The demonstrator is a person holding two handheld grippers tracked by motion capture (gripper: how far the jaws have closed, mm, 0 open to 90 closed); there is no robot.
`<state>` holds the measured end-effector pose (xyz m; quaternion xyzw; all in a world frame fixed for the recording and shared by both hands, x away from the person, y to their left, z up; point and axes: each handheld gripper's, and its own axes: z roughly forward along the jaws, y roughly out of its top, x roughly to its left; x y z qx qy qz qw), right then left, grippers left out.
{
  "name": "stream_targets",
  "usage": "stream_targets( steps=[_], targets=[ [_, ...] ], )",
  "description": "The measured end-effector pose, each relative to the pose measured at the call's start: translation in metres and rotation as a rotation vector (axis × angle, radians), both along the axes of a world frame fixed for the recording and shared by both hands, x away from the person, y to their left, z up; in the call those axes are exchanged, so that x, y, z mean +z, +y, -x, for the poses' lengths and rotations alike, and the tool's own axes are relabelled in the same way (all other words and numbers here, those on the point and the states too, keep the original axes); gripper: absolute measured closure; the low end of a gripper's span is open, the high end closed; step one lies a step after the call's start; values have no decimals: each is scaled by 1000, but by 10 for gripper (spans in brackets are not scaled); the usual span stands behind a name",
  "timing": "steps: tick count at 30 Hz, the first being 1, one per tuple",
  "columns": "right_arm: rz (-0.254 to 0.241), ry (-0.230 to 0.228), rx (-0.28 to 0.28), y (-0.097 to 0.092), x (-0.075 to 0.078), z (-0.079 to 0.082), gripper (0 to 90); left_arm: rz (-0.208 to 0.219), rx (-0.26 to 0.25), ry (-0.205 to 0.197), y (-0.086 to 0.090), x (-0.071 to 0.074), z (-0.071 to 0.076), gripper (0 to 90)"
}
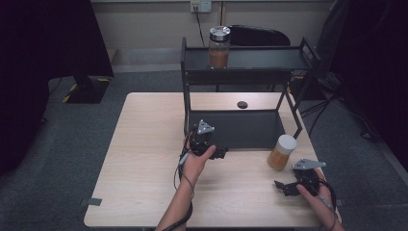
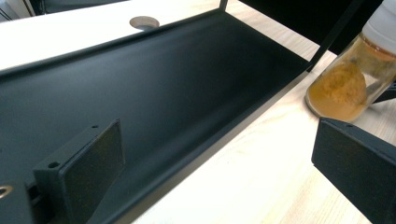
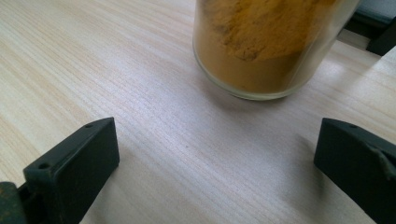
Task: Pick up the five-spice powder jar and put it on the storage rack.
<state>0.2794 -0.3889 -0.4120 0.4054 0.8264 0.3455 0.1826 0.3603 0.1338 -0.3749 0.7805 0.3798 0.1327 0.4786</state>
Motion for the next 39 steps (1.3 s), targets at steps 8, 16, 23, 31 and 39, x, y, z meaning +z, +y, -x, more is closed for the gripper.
stream_targets(
  steps=[8, 16, 23, 31, 39],
  targets=[
    [0, 0, 0, 0, 0, 0, 0, -19, 15, 8, 7, -10, 13, 21],
    [0, 0, 0, 0, 0, 0, 0, -54, 4, 1, 13, -13, 24, 21],
    [0, 0, 0, 0, 0, 0, 0, -81, -14, 12, 24, -21, 33, 21],
    [0, 0, 0, 0, 0, 0, 0, -79, -9, 35, 42, -38, 47, 21],
    [0, 0, 0, 0, 0, 0, 0, -121, -15, 34, 50, -44, 61, 22]
  ],
)
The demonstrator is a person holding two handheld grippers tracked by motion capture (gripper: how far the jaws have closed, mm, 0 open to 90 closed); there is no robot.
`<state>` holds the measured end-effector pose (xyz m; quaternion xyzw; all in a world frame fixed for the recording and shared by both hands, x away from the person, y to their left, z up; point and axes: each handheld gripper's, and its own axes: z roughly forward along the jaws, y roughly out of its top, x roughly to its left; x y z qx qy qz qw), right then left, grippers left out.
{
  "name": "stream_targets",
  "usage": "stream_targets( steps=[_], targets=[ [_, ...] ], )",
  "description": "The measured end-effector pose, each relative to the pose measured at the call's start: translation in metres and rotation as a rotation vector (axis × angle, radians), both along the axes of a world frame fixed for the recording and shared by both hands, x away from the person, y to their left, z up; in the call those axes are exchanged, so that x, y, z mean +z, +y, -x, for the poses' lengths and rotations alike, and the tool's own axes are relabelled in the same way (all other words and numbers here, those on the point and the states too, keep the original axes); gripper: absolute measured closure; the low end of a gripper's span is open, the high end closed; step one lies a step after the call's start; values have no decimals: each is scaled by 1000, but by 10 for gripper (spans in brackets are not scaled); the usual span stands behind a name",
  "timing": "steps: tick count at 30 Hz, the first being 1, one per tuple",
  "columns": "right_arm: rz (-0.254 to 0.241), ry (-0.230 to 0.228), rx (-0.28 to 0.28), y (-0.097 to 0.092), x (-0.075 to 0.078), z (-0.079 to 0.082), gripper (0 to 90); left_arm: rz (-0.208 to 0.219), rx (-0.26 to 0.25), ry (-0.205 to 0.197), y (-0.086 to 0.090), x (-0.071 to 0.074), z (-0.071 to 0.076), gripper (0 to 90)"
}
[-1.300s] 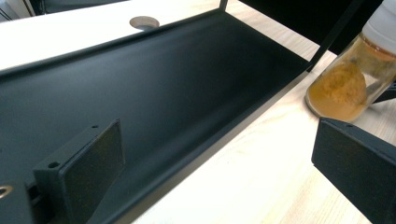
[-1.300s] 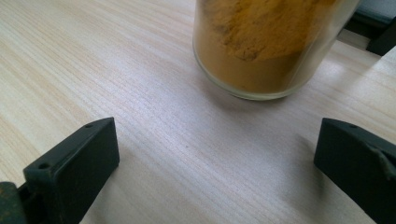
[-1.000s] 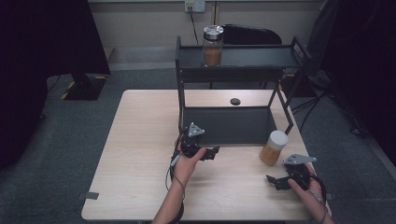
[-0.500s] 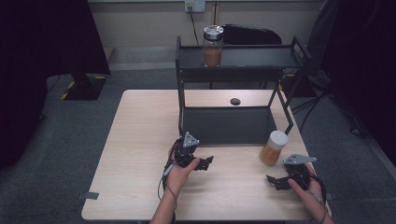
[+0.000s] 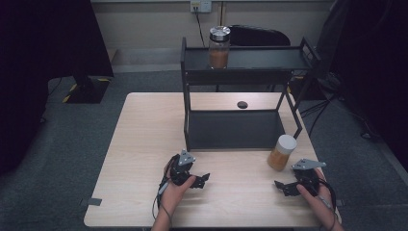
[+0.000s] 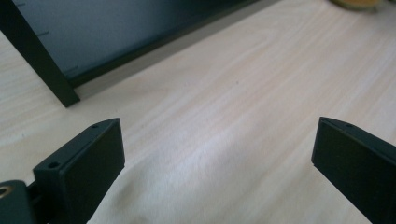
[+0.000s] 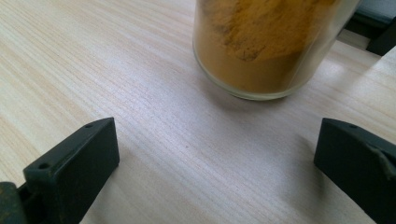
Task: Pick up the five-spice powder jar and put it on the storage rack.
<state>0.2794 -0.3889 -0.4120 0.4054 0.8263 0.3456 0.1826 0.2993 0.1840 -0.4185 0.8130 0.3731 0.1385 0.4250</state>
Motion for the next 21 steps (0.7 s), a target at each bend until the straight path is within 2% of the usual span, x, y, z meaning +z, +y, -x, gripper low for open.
stream_targets(
  steps=[2, 9, 12, 13, 15, 21],
  targets=[
    [0, 0, 0, 0, 0, 0, 0, -29, -12, -2, 1, 0, 4, 22],
    [0, 1, -1, 0, 0, 0, 0, -66, -13, 13, 5, -4, 15, 24],
    [0, 2, -1, 0, 0, 0, 0, -79, -17, 1, 7, -3, 21, 24],
    [0, 2, -1, 0, 0, 0, 0, -89, -19, 4, 7, -3, 21, 24],
    [0, 1, 0, 0, 0, 0, 0, -137, -27, 16, 5, 0, 21, 24],
    [0, 1, 0, 0, 0, 0, 0, -144, -24, 16, 5, 1, 23, 11]
  ],
)
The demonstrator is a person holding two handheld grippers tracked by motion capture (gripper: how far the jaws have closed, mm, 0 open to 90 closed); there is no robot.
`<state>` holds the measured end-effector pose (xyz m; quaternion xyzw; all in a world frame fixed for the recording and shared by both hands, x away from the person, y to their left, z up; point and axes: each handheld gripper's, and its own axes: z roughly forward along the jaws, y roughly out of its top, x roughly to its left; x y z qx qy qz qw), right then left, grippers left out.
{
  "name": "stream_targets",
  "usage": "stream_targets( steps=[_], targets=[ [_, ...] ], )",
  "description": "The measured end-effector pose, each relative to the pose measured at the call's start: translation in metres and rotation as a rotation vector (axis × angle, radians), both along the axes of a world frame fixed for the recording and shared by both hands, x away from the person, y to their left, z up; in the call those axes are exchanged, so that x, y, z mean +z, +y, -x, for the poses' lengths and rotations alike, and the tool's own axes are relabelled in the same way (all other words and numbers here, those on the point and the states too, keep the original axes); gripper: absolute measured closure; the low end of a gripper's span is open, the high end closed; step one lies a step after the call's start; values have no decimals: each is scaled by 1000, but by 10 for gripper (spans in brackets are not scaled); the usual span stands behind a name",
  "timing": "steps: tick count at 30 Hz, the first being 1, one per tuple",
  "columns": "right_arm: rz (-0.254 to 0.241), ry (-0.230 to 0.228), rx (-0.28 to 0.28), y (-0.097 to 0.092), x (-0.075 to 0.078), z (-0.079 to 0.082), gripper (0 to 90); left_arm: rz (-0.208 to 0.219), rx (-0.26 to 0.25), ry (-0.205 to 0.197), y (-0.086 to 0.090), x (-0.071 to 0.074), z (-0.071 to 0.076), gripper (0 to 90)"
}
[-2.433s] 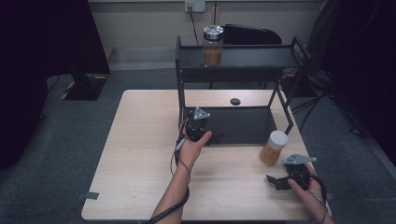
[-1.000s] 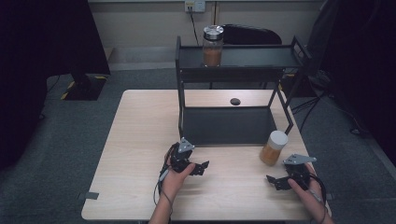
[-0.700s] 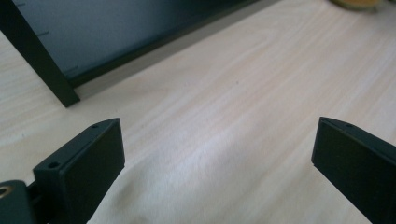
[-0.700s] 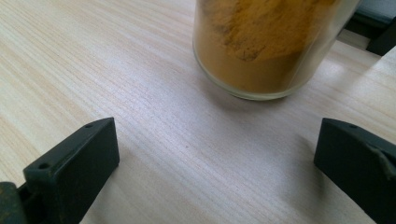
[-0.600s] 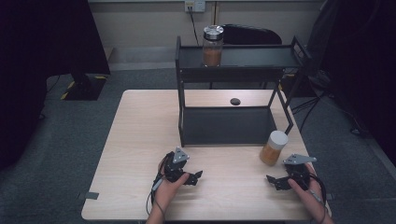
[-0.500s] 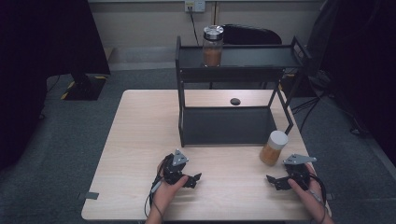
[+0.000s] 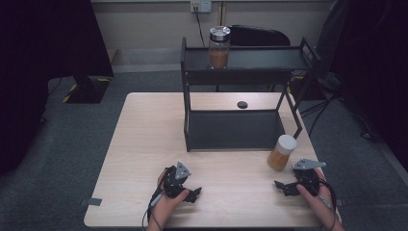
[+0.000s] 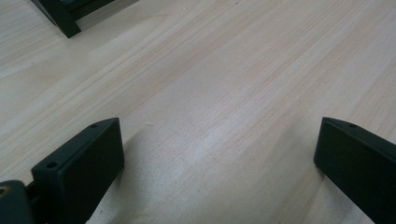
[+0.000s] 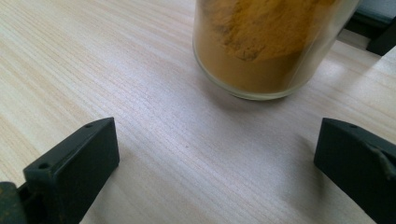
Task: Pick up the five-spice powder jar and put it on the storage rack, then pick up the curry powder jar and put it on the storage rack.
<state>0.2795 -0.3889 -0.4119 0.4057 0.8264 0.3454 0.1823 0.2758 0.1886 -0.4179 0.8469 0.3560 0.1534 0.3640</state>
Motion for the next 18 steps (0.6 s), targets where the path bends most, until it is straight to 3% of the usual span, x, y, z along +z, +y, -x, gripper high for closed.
stream_targets(
  steps=[18],
  targets=[
    [1, 0, 0, 0, 0, 0, 0, 1, -4, 3, 1, 0, 0, 0]
  ],
)
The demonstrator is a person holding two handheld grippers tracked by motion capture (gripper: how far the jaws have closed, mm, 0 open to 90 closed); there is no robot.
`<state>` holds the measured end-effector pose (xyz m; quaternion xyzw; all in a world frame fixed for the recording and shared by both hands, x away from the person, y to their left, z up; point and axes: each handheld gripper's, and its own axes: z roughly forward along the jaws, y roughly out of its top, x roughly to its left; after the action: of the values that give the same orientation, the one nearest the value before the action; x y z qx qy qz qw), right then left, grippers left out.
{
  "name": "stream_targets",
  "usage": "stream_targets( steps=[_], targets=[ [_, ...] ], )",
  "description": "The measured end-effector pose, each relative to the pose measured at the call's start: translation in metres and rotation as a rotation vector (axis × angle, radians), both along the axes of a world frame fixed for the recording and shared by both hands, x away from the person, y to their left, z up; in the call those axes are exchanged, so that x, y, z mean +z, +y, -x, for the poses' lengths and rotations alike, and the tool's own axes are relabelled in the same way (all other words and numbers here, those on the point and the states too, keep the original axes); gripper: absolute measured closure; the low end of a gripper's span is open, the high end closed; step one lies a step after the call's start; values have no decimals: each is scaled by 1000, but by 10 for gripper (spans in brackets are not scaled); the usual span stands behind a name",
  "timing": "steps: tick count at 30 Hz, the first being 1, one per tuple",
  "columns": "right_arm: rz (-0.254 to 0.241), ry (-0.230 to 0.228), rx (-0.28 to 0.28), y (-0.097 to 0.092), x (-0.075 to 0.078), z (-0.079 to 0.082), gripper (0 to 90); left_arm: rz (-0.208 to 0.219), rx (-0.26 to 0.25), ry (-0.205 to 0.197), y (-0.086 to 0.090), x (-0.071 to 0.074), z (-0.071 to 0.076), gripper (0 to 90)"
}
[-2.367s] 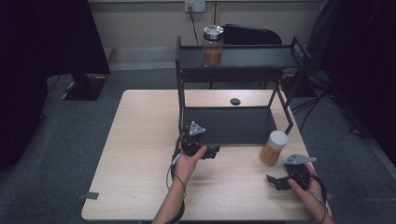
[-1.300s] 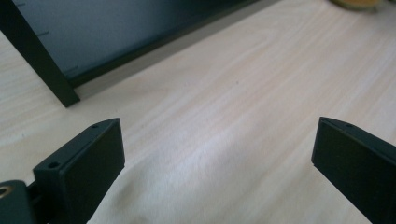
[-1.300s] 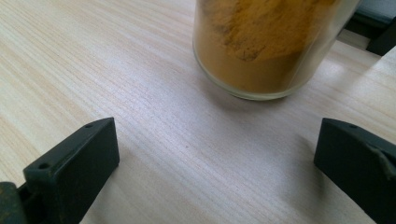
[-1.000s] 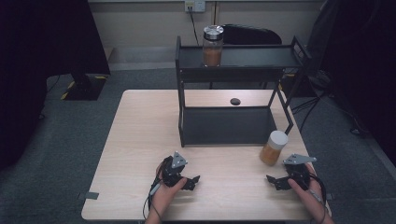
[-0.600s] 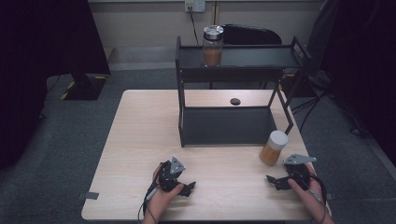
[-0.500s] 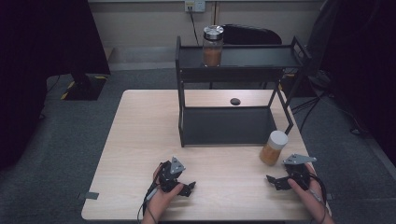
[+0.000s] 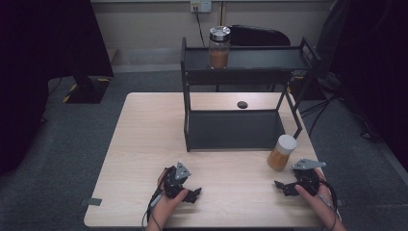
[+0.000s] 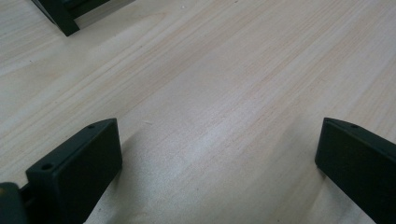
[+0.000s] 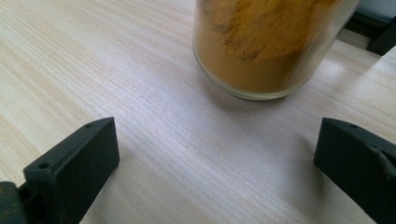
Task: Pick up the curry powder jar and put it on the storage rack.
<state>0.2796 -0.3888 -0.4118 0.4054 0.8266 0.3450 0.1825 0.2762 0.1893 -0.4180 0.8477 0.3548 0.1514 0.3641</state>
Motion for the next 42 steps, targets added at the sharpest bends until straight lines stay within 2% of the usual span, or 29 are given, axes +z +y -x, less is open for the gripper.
stream_targets(
  steps=[8, 11, 16, 21, 26, 31, 42],
  targets=[
    [1, 3, 9, -1, 1, -1, 0, 0, 0, 0, 0, 0, 0, 0],
    [12, 12, 3, 2, 3, -3, 0, 0, 0, 0, 0, 0, 0, 0],
    [37, -1, 2, 9, 9, -4, 20, 0, 0, 0, 0, 0, 0, 0],
    [21, -20, -6, 9, 19, -2, 18, 0, 0, 0, 0, 0, 0, 0],
    [13, -21, -15, 7, 25, -4, 18, -1, -1, 0, 0, 0, 0, 0],
    [-36, -28, -29, 1, 27, -7, 18, 0, 0, 0, 0, 0, 0, 0],
    [-90, -66, -50, -3, 40, -14, 17, -1, -1, 0, 0, 0, 0, 0]
  ],
)
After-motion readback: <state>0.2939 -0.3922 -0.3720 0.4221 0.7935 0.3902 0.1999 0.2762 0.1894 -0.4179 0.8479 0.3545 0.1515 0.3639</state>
